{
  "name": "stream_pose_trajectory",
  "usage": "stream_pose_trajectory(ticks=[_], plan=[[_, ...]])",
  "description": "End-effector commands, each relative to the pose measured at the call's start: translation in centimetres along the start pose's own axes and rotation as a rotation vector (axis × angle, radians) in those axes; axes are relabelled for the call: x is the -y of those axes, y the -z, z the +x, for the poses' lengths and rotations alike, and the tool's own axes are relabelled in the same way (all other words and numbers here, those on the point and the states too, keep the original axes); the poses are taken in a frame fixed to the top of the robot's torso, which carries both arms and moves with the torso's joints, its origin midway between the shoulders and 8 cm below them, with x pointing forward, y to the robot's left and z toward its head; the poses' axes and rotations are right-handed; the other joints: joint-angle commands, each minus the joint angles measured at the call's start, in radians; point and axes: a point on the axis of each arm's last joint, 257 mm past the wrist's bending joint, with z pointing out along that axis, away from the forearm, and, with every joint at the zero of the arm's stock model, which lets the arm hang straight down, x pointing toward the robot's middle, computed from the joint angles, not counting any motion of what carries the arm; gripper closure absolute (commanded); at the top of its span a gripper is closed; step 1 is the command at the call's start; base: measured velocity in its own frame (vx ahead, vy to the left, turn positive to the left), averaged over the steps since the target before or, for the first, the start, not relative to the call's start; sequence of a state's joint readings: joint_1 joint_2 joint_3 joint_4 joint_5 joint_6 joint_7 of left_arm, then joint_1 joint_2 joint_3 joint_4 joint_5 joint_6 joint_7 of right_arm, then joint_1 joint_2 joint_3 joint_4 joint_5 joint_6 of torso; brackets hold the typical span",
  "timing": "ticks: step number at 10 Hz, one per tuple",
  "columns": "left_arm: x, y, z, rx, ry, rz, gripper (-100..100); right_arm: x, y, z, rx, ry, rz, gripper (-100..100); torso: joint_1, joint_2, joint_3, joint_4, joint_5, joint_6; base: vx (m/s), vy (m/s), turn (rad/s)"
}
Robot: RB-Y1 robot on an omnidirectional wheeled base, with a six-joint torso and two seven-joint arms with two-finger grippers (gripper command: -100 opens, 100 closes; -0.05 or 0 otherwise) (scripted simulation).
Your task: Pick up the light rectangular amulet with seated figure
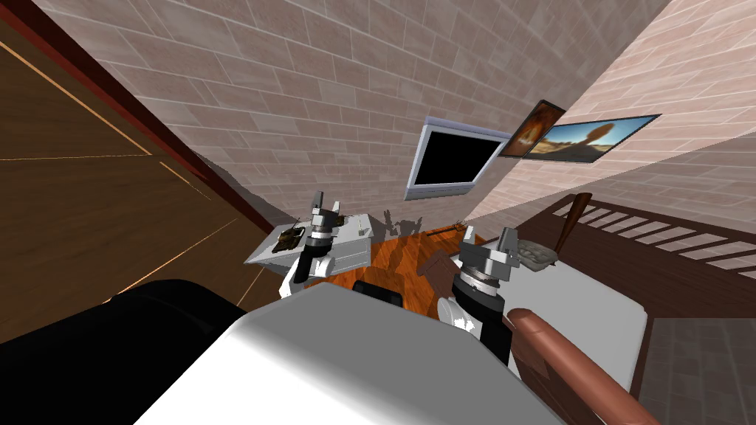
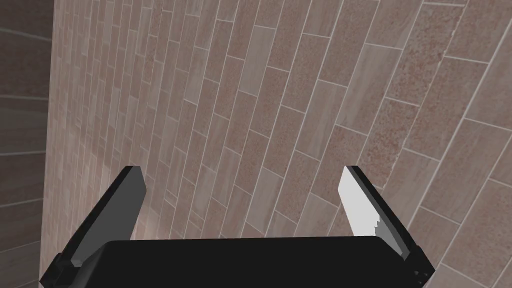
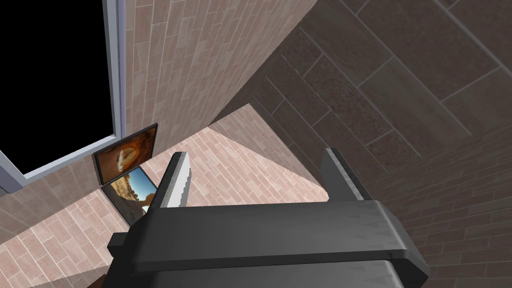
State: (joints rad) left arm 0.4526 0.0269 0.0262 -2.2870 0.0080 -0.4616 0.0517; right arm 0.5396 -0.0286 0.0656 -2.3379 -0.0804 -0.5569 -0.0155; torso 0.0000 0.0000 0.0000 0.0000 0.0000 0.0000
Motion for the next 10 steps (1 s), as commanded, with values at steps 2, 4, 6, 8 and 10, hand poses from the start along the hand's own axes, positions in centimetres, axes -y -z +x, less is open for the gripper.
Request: stream_pose_trajectory(ticks=[2,4,6,8,10], plan=[[-2.2,0.4,0.7,-0.059,-0.050,-0.044,-100,0.0,0.0,0.0,0.000,0.000,0.000,0,-0.001,0.000,0.000,0.000,0.000,0.000,-0.011,-0.020,0.025],[-4.3,1.0,1.2,-0.096,-0.096,-0.086,-100,0.0,0.0,0.0,0.000,0.000,0.000,0,-0.002,0.001,0.001,0.000,0.000,0.000,-0.025,-0.031,0.034],[-6.9,1.7,1.5,-0.136,-0.151,-0.134,-100,0.0,0.0,0.0,0.000,0.000,0.000,0,-0.002,0.002,0.001,0.000,0.000,0.000,-0.035,-0.040,0.042],[-8.6,2.2,1.7,-0.156,-0.182,-0.166,-100,0.0,0.0,0.0,0.000,0.000,0.000,0,-0.002,0.002,0.001,0.000,-0.001,0.000,-0.024,-0.026,0.029],[-10.1,2.8,1.8,-0.177,-0.214,-0.195,-100,0.0,0.0,0.0,0.000,0.000,0.000,0,-0.002,0.002,0.001,0.000,0.000,0.000,-0.034,-0.030,0.044]])
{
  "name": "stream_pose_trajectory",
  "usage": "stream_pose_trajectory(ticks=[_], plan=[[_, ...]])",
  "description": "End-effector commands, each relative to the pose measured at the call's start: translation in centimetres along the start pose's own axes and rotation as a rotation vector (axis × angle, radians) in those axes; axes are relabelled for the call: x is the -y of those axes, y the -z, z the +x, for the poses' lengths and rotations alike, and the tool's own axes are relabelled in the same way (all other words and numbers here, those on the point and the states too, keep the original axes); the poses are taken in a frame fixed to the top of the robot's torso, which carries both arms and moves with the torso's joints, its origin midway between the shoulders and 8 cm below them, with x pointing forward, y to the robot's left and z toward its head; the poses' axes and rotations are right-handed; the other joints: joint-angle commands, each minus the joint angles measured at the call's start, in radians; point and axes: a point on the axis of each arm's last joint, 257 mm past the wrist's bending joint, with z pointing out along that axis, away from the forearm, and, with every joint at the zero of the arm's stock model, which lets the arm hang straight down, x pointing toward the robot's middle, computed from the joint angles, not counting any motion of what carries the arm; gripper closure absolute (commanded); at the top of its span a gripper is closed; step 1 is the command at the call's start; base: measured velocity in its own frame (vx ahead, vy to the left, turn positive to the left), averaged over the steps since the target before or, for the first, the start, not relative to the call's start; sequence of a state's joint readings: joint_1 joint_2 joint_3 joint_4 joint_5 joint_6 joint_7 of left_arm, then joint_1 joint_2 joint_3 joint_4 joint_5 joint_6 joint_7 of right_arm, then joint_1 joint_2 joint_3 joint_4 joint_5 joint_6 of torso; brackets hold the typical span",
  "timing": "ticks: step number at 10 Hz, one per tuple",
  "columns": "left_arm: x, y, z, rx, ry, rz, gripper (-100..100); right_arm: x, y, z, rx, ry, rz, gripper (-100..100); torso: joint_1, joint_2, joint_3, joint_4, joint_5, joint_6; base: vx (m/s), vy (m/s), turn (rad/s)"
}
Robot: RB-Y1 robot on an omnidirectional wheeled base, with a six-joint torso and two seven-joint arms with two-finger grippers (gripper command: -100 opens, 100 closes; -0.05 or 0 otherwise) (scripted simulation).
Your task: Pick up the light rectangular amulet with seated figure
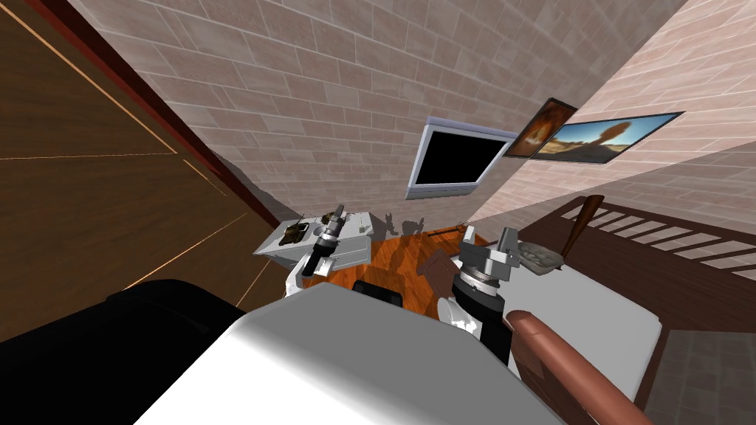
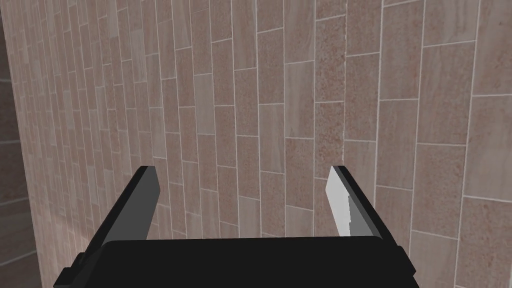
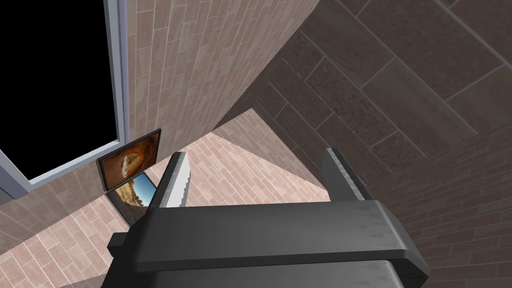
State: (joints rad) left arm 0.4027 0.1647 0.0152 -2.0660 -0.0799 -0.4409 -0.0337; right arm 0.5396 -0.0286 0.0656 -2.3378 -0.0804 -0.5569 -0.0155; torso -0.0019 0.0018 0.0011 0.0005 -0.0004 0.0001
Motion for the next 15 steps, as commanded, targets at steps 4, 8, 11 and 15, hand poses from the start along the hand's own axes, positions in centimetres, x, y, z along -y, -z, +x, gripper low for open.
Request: stream_pose_trajectory(ticks=[4,8,11,15], plan=[[-5.5,1.1,1.5,-0.069,-0.108,-0.103,-100,0.0,0.0,0.0,0.000,0.000,0.000,0,-0.001,0.001,0.000,0.000,0.000,0.000,-0.040,-0.041,0.049],[-10.5,2.6,2.7,-0.139,-0.217,-0.196,-100,0.0,0.0,0.0,0.000,0.000,0.000,0,0.000,0.000,0.000,0.000,0.000,0.000,-0.032,-0.036,0.040],[-14.1,4.1,3.3,-0.190,-0.294,-0.266,-100,0.0,0.0,0.0,0.000,0.000,0.000,0,0.000,-0.001,0.000,0.000,0.000,0.000,-0.021,-0.037,0.032],[-18.6,6.3,3.6,-0.264,-0.413,-0.355,-100,0.0,0.0,0.0,0.000,0.000,0.000,0,-0.001,-0.002,-0.001,0.000,0.000,0.000,-0.002,-0.041,0.009]])
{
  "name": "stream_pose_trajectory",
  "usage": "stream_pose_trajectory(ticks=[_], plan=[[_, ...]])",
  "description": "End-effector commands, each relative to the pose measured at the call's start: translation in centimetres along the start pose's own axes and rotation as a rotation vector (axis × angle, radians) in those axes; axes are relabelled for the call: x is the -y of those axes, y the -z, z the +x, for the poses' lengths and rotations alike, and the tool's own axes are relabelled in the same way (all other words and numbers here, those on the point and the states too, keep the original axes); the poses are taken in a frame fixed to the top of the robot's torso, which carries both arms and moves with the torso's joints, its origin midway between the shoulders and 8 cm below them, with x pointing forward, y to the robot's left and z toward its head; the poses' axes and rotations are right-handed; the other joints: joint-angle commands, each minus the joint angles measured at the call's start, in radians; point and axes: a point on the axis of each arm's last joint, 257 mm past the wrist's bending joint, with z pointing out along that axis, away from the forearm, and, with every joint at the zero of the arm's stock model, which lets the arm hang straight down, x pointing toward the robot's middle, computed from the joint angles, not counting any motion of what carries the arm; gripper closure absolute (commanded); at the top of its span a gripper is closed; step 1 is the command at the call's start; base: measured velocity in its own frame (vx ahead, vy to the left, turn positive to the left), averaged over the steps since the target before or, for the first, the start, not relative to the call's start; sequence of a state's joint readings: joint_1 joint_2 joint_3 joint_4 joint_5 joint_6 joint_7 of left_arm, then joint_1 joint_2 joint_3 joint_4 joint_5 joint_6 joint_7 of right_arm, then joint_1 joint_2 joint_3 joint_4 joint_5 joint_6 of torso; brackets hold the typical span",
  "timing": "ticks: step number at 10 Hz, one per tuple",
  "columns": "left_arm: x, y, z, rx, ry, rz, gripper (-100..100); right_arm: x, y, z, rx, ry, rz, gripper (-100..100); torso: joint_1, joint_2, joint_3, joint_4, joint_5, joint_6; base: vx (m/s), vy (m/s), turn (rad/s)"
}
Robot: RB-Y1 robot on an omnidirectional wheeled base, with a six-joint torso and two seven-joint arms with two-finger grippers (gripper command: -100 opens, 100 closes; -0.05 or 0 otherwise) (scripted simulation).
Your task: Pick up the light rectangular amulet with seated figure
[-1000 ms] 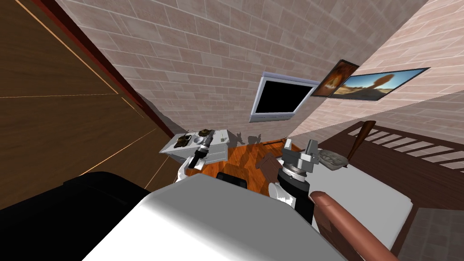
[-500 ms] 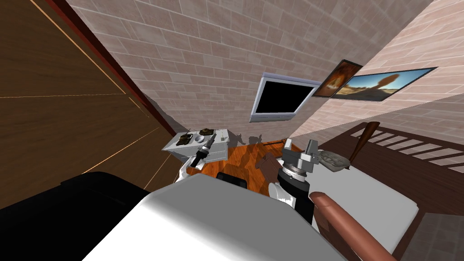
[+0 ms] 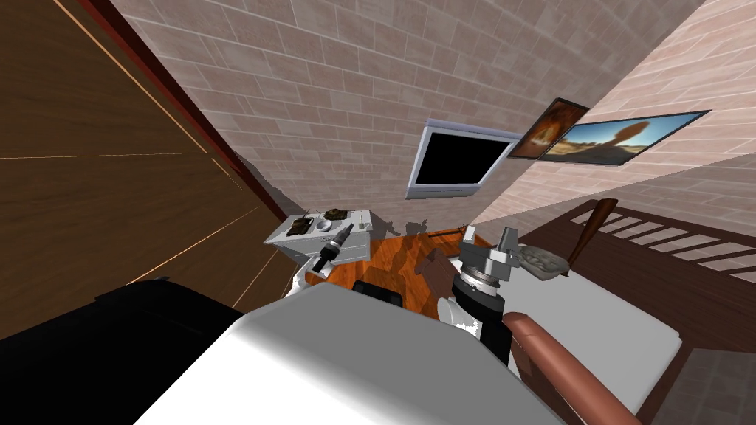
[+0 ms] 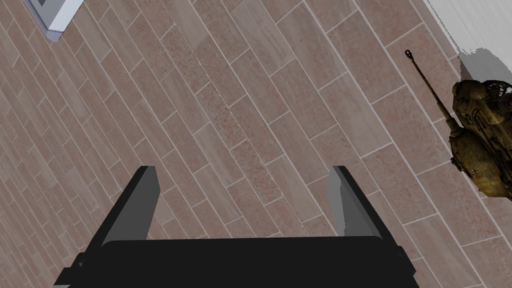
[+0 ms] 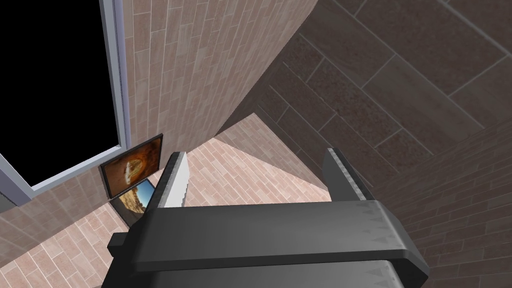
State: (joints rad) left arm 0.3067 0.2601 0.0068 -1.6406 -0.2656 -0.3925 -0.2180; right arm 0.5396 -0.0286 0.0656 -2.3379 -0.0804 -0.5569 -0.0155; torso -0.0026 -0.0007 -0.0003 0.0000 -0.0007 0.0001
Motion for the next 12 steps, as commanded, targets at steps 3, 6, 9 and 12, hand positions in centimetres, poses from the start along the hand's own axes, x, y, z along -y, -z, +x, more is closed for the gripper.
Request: stream_pose_trajectory(ticks=[3,6,9,12], plan=[[-4.2,0.8,1.9,-0.066,-0.108,-0.085,-100,0.0,0.0,0.0,0.000,0.000,0.000,0,0.000,-0.001,0.000,0.000,0.000,0.000,0.020,-0.036,-0.018],[-7.6,1.8,2.9,-0.115,-0.187,-0.151,-100,0.0,0.0,0.0,0.000,0.000,0.000,0,0.000,-0.003,-0.002,-0.001,0.000,0.000,0.046,-0.040,-0.042],[-12.1,3.6,3.6,-0.181,-0.297,-0.242,-100,0.0,0.0,0.0,0.000,0.000,0.000,0,0.000,-0.005,-0.003,-0.001,0.000,0.000,0.091,-0.043,-0.098],[-14.8,4.9,3.7,-0.221,-0.365,-0.299,-100,0.0,0.0,0.0,0.000,0.000,0.000,0,0.001,-0.006,-0.003,-0.001,0.000,0.000,0.091,-0.032,-0.074]])
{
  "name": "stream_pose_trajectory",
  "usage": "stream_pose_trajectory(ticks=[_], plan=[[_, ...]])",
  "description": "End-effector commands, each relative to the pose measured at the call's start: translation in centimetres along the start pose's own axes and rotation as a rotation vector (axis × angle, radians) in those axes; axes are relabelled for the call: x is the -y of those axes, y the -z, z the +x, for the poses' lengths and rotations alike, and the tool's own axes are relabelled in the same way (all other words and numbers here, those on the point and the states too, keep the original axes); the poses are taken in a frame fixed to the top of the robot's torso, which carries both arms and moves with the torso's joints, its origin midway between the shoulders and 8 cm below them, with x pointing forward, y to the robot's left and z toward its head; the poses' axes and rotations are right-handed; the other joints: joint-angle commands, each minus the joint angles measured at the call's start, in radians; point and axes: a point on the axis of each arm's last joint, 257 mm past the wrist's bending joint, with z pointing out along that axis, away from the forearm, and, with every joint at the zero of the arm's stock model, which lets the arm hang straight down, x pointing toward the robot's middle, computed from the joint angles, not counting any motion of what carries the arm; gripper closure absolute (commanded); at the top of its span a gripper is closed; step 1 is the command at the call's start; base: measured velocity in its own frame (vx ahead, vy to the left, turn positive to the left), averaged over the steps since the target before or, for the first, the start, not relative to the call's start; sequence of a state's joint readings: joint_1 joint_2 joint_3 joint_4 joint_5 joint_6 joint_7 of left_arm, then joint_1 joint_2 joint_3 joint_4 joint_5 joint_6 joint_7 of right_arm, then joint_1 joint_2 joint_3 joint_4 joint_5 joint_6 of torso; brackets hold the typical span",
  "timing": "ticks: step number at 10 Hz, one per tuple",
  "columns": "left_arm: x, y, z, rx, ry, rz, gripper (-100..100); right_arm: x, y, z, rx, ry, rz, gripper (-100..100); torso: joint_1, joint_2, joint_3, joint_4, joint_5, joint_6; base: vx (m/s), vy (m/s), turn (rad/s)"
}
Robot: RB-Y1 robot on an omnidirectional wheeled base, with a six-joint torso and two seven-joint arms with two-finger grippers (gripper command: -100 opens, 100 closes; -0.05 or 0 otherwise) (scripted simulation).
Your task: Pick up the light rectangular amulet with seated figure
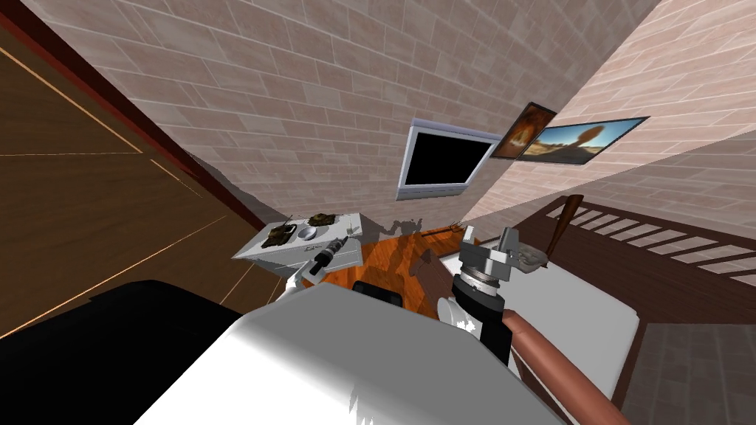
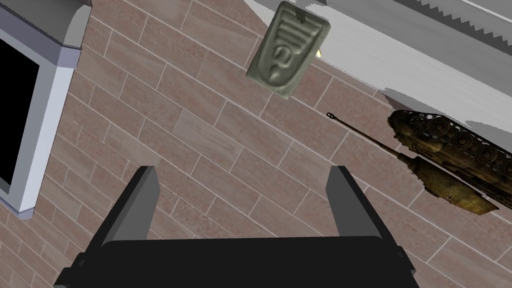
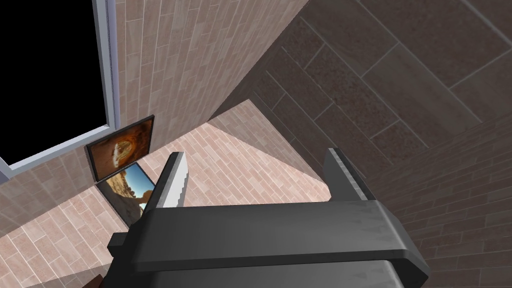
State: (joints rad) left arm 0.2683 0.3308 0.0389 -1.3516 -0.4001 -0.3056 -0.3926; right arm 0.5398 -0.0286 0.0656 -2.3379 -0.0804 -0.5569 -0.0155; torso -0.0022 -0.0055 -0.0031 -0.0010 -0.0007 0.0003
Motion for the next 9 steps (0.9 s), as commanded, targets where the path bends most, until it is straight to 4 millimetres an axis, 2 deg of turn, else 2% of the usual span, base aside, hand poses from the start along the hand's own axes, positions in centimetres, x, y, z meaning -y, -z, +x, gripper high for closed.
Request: stream_pose_trajectory(ticks=[1,6,7,8,9], plan=[[-1.9,0.4,0.9,-0.030,-0.051,-0.042,-100,0.0,0.0,0.0,0.000,0.000,0.000,0,0.000,0.000,0.000,0.000,0.000,0.000,0.106,-0.038,-0.129],[-7.9,2.0,2.7,-0.115,-0.197,-0.157,-100,0.0,0.0,0.0,0.000,0.000,0.000,0,0.001,-0.003,-0.002,-0.001,0.000,0.000,0.122,-0.021,-0.116],[-7.9,2.0,2.7,-0.115,-0.197,-0.157,-100,0.0,0.0,0.0,0.000,0.000,0.000,0,0.002,-0.002,-0.001,-0.001,0.000,0.000,0.069,-0.005,-0.029],[-9.7,2.7,3.0,-0.142,-0.245,-0.192,-100,0.0,0.0,0.0,0.000,0.000,0.000,0,0.001,0.000,0.000,0.000,0.000,-0.001,0.088,-0.015,-0.116],[-9.7,2.7,3.0,-0.142,-0.245,-0.192,-100,0.0,0.0,0.0,0.000,0.000,0.000,0,0.001,0.000,0.000,0.000,0.000,0.000,0.082,-0.017,-0.064]])
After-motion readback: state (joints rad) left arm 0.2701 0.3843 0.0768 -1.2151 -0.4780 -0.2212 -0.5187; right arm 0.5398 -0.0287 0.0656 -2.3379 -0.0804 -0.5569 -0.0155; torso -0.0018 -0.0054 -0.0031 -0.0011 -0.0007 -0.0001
